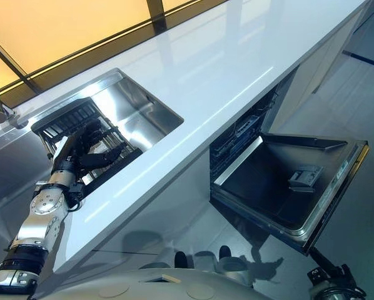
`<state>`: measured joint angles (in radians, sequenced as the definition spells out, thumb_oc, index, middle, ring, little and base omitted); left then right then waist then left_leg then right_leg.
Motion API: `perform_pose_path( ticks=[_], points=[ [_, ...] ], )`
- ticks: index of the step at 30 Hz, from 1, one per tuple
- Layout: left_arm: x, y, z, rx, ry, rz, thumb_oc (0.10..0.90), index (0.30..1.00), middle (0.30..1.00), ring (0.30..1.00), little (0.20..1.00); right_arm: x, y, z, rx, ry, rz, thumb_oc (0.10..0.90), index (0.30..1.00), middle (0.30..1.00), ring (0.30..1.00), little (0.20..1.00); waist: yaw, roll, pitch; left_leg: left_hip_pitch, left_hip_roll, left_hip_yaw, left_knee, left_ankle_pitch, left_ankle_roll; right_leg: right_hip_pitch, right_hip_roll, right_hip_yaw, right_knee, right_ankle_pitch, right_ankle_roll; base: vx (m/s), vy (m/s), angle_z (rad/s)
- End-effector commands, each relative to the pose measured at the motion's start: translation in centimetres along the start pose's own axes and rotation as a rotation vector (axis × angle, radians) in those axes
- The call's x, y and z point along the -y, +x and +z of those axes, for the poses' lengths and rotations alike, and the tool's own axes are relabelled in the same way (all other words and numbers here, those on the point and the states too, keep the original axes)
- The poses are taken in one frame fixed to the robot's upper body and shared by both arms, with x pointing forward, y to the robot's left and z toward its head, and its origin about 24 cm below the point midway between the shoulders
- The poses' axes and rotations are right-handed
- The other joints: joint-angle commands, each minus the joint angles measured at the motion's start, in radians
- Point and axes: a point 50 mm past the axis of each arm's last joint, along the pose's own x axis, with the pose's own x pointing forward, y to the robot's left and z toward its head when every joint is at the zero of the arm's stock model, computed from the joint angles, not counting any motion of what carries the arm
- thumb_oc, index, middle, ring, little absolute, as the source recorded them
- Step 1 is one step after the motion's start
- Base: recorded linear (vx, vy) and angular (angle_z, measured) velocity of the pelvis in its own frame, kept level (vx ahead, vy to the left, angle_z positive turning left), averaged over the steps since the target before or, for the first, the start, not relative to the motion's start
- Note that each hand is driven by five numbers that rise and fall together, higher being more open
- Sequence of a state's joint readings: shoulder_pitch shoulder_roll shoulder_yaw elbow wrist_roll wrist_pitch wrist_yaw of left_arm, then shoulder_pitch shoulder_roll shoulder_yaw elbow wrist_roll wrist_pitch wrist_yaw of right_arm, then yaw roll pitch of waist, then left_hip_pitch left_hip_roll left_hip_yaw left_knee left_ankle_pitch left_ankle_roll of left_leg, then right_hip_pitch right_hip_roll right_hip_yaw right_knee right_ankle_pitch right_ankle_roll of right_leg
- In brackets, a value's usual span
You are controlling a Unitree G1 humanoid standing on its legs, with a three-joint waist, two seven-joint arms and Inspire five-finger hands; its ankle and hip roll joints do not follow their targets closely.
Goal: Pick up plates and place into dishwasher.
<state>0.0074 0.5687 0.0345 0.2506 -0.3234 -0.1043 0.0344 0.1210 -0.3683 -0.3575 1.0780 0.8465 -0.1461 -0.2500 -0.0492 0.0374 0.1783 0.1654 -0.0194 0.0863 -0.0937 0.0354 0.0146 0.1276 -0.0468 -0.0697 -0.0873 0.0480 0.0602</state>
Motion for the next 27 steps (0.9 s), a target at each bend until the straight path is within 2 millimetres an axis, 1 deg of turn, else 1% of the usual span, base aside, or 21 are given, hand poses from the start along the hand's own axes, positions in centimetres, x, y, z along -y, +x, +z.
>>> perform_pose_path(
  ticks=[1, 4, 6, 8, 10, 12, 13, 15, 16, 19, 23, 27],
  points=[
    [-1.0, 0.7, 0.2, 0.002, 0.065, 0.024, 0.8, 0.9, 0.9, 0.9, 0.9, -1.1, 0.2, 3.0, 0.129, 0.156, 0.021, 0.8, 0.9, 0.9, 0.9, 0.9, 0.018, 0.0, 0.007, -0.062, -0.031, 0.009, 0.08, -0.073, 0.01, -0.085, -0.02, -0.041, 0.169, -0.066, 0.064, 0.0, -0.113, 0.04],
    [-1.4, 0.9, 0.8, 0.02, 0.069, 0.041, 0.8, 0.9, 0.9, 0.9, 0.9, -1.6, 0.2, 4.5, 0.183, 0.234, 0.038, 0.8, 0.9, 0.9, 0.9, 0.9, 0.016, 0.018, 0.026, -0.1, -0.021, 0.001, 0.149, -0.083, 0.001, -0.109, -0.034, -0.046, 0.228, -0.093, 0.051, -0.03, -0.077, 0.05],
    [-1.5, 1.0, 1.2, 0.042, 0.062, 0.053, 0.8, 0.9, 0.9, 0.9, 0.9, -1.6, 0.2, 5.7, 0.223, 0.301, 0.031, 0.8, 0.9, 0.9, 0.9, 0.9, 0.012, 0.026, 0.046, -0.136, -0.015, 0.0, 0.215, -0.095, -0.007, -0.129, -0.045, -0.049, 0.268, -0.111, 0.037, -0.07, -0.04, 0.09],
    [-1.6, 1.1, 1.5, 0.059, 0.057, 0.053, 0.8, 0.9, 0.9, 0.9, 0.9, -0.9, 0.3, 6.4, 0.248, 0.322, 0.01, 0.8, 0.9, 0.9, 0.9, 0.9, 0.01, 0.034, 0.063, -0.165, -0.004, 0.003, 0.269, -0.107, -0.016, -0.144, -0.055, -0.054, 0.302, -0.124, 0.027, -0.04, -0.022, 0.11],
    [-1.5, 1.1, 1.8, 0.072, 0.043, 0.05, 0.8, 0.9, 0.9, 0.9, 0.9, -0.2, 0.5, 7.5, 0.272, 0.271, -0.02, 0.8, 0.9, 0.9, 0.9, 0.9, 0.007, 0.045, 0.077, -0.189, 0.008, 0.009, 0.323, -0.122, -0.023, -0.157, -0.068, -0.057, 0.345, -0.146, 0.014, -0.01, 0.01, 0.07],
    [-1.5, 1.1, 2.2, 0.091, 0.033, 0.051, 0.8, 0.9, 0.9, 0.9, 0.9, 0.7, 0.7, 8.4, 0.292, 0.239, -0.041, 0.8, 0.9, 0.9, 0.9, 0.9, 0.002, 0.057, 0.094, -0.224, 0.021, 0.017, 0.39, -0.139, -0.023, -0.184, -0.079, -0.058, 0.416, -0.175, -0.003, -0.04, 0.023, 0.04],
    [-1.5, 1.2, 2.5, 0.108, 0.028, 0.057, 0.8, 0.9, 0.9, 0.9, 0.9, 1.2, 0.8, 9.1, 0.309, 0.236, -0.037, 0.8, 0.9, 0.9, 0.9, 0.9, -0.002, 0.063, 0.106, -0.257, 0.029, 0.024, 0.438, -0.149, -0.024, -0.212, -0.085, -0.056, 0.472, -0.194, -0.013, -0.07, 0.013, 0.04],
    [-1.6, 1.2, 2.8, 0.12, 0.02, 0.069, 0.8, 0.9, 0.9, 0.9, 0.9, 1.8, 0.7, 9.9, 0.346, 0.237, -0.022, 0.8, 0.9, 0.9, 0.9, 0.9, -0.01, 0.067, 0.12, -0.293, 0.039, 0.029, 0.496, -0.162, -0.025, -0.241, -0.09, -0.05, 0.533, -0.212, -0.026, -0.03, 0.003, 0.04],
    [-1.6, 1.2, 2.8, 0.121, 0.02, 0.069, 0.8, 0.9, 0.9, 0.9, 0.9, 1.8, 0.7, 10.0, 0.346, 0.238, -0.021, 0.8, 0.9, 0.9, 0.9, 0.9, -0.01, 0.068, 0.12, -0.297, 0.04, 0.03, 0.501, -0.165, -0.025, -0.246, -0.09, -0.049, 0.539, -0.215, -0.027, -0.01, 0.009, -0.04],
    [-1.5, 1.3, 2.7, 0.12, 0.017, 0.072, 0.8, 0.9, 0.9, 0.9, 0.9, 2.5, 0.5, 10.9, 0.408, 0.246, 0.02, 0.8, 0.9, 0.9, 0.9, 0.9, -0.024, 0.073, 0.132, -0.338, 0.048, 0.032, 0.575, -0.182, -0.025, -0.282, -0.096, -0.037, 0.616, -0.242, -0.042, 0.02, 0.024, -0.1],
    [-1.6, 1.0, 1.9, 0.09, 0.013, 0.066, 0.8, 0.9, 0.9, 0.9, 0.9, 3.3, 0.1, 11.8, 0.481, 0.266, 0.089, 0.8, 0.9, 0.9, 0.9, 0.9, -0.04, 0.081, 0.125, -0.352, 0.056, 0.036, 0.647, -0.2, -0.025, -0.297, -0.106, -0.03, 0.68, -0.274, -0.053, 0.11, 0.052, -0.09],
    [-1.7, 0.4, 1.0, 0.058, 0.009, 0.055, 0.8, 0.9, 0.9, 0.9, 0.9, 2.7, -0.4, 12.8, 0.543, 0.245, 0.217, 0.8, 0.9, 0.9, 0.9, 0.9, -0.05, 0.087, 0.114, -0.337, 0.052, 0.027, 0.677, -0.208, -0.03, -0.282, -0.12, -0.023, 0.714, -0.292, -0.055, 0.15, 0.066, -0.05]
  ],
)
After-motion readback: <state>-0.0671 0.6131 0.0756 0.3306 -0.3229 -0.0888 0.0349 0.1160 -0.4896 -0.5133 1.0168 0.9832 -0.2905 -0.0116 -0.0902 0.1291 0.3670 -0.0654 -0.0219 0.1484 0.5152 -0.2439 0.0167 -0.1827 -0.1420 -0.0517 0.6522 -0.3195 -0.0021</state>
